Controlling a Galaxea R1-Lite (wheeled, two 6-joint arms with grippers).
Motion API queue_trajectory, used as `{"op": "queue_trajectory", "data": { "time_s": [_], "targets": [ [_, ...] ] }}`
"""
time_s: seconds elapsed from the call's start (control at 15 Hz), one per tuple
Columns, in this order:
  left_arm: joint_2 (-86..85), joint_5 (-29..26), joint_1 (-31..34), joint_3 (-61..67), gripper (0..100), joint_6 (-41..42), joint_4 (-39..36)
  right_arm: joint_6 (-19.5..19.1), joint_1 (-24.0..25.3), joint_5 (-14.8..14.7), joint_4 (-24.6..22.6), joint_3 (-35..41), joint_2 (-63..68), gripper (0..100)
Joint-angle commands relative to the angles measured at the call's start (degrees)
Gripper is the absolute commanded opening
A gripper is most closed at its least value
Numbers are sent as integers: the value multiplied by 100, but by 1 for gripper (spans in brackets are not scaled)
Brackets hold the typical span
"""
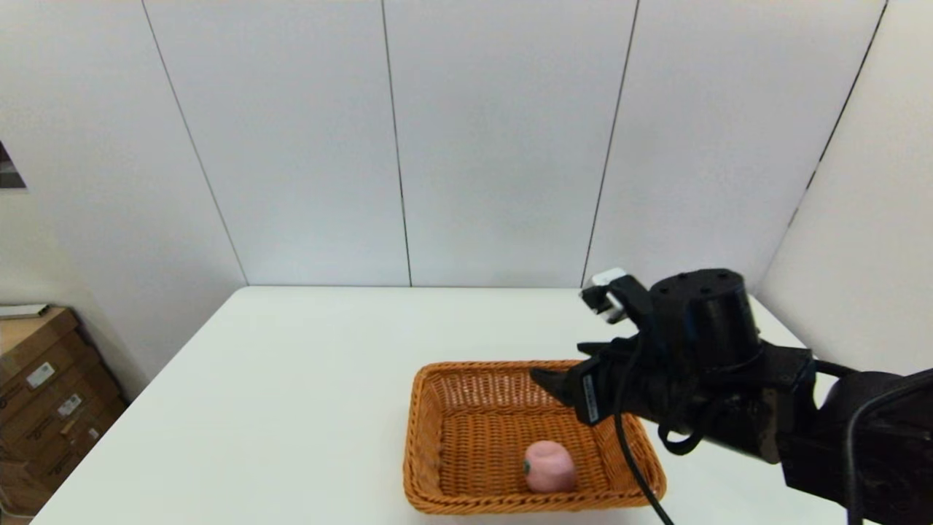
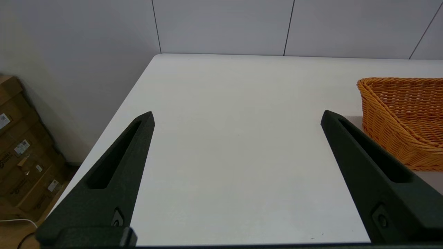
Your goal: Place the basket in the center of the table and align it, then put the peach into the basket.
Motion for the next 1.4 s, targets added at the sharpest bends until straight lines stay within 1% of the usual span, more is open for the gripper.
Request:
{"op": "queue_trajectory", "data": {
  "time_s": [0.07, 0.13, 0.2, 0.27, 0.33, 0.4, 0.47, 0.6, 0.67, 0.8, 0.93, 1.07, 1.13, 1.27, 1.33, 1.4],
  "targets": [
    [-1, -6, 6, 0, 100, 22, 0, -313, -654, -127, -161, 254, -2117, 100],
    [-1, -6, -2, 0, 100, 22, 0, -463, -654, -153, -117, 377, -2521, 100],
    [-1, -6, -2, 0, 100, 22, 0, -814, -654, -171, -3, 535, -2978, 100],
    [-1, -6, -2, 0, 100, 13, 0, -1263, -680, -250, 252, 684, -3426, 100],
    [-1, -6, -2, 0, 100, 22, 8, -1640, -707, -417, 578, 843, -3945, 100],
    [-1, -6, -2, 0, 100, 13, 0, -1966, -794, -619, 1105, 1054, -4577, 100],
    [-1, -6, -2, 0, 100, 22, 0, -2098, -1128, -654, 1492, 1177, -4982, 100],
    [-1, -6, -2, 0, 100, 22, 0, -2256, -2034, -681, 2107, 1458, -5606, 100],
    [-1, -6, -2, 0, 100, 22, 0, -2256, -2376, -681, 2318, 1642, -5966, 100],
    [-1, -6, 6, 0, 100, 13, 0, -2247, -2895, -663, 2625, 2047, -6907, 100],
    [-1, -6, 6, 0, 100, 22, 0, -2212, -3343, -654, 2942, 2222, -7601, 100],
    [-1, -6, 6, 0, 100, 22, 0, -2203, -3581, -646, 3293, 2310, -8146, 100],
    [-1, -6, -2, 0, 100, 22, 0, -2168, -3642, -654, 3390, 2381, -8383, 100],
    [-1, -6, 6, 0, 100, 13, 0, -1676, -3704, -646, 3355, 2592, -8735, 100],
    [-1, -6, -2, 0, 100, 13, 0, -1315, -3668, -628, 3346, 2671, -8867, 100],
    [-1, -6, 6, 0, 100, 22, 0, -1008, -3642, -531, 3416, 2794, -9095, 100]
  ]
}}
